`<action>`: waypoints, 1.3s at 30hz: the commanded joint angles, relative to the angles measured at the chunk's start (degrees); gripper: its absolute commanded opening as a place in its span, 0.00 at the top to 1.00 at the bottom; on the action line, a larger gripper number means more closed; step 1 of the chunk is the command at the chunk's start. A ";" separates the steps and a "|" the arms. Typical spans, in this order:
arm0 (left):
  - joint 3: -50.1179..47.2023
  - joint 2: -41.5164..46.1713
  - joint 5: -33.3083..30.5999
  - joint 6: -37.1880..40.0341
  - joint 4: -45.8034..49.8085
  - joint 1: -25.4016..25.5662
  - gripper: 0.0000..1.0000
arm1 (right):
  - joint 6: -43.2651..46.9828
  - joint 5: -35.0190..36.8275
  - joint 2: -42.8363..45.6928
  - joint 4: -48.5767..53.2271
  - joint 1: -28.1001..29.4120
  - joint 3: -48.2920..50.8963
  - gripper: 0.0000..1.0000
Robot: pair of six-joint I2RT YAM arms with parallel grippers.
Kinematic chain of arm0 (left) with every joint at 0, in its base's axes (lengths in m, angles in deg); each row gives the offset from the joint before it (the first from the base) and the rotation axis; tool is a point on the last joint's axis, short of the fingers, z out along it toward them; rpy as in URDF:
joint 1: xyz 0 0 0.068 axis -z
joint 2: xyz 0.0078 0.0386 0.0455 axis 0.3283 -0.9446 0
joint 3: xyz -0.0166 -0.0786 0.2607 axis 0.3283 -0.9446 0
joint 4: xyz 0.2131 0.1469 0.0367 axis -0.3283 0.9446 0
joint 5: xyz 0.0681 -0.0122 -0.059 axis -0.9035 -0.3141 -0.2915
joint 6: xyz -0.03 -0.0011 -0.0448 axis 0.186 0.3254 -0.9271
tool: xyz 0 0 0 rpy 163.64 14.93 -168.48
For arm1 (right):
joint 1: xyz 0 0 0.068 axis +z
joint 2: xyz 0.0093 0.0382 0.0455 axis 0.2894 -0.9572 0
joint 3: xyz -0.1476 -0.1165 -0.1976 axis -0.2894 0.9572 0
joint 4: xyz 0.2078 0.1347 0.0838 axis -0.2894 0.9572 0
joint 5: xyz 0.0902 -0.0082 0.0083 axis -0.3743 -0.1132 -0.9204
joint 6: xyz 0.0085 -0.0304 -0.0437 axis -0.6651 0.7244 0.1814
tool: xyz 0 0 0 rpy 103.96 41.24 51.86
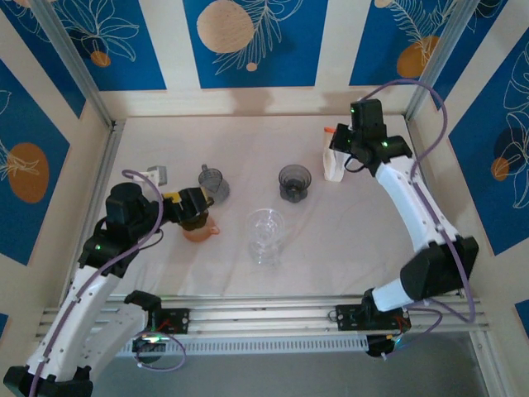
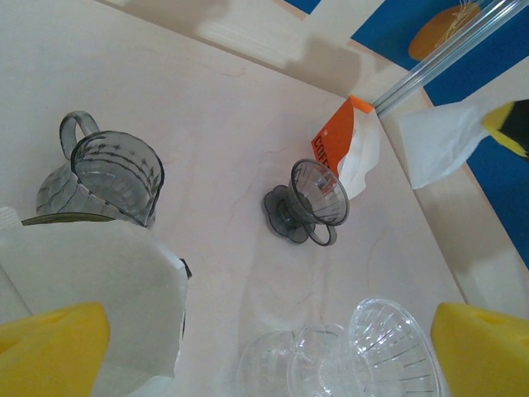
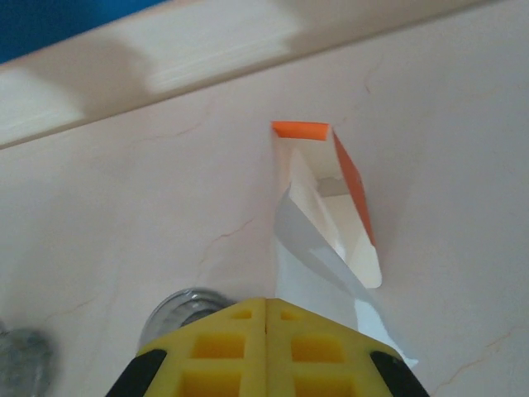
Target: Place the coffee filter in the dripper
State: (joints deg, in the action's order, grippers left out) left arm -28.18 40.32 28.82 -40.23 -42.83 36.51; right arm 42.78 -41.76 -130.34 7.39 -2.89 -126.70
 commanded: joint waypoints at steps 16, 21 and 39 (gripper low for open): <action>0.53 2.23 -0.15 0.17 1.21 -0.99 0.00 | 3.43 -27.12 16.88 25.82 21.27 -6.10 1.00; 0.09 2.37 -0.05 -0.13 0.77 -0.98 0.00 | 1.70 -27.76 13.95 30.96 26.49 -8.52 1.00; -2.01 2.32 3.04 -1.07 -2.88 -0.91 0.00 | 3.28 -25.14 -4.56 40.14 32.81 -20.01 1.00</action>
State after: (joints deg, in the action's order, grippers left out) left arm -29.69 41.91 29.94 -40.71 -43.33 36.51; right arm 44.77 -66.87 -133.11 45.66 29.40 -143.84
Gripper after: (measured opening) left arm 0.998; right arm 0.054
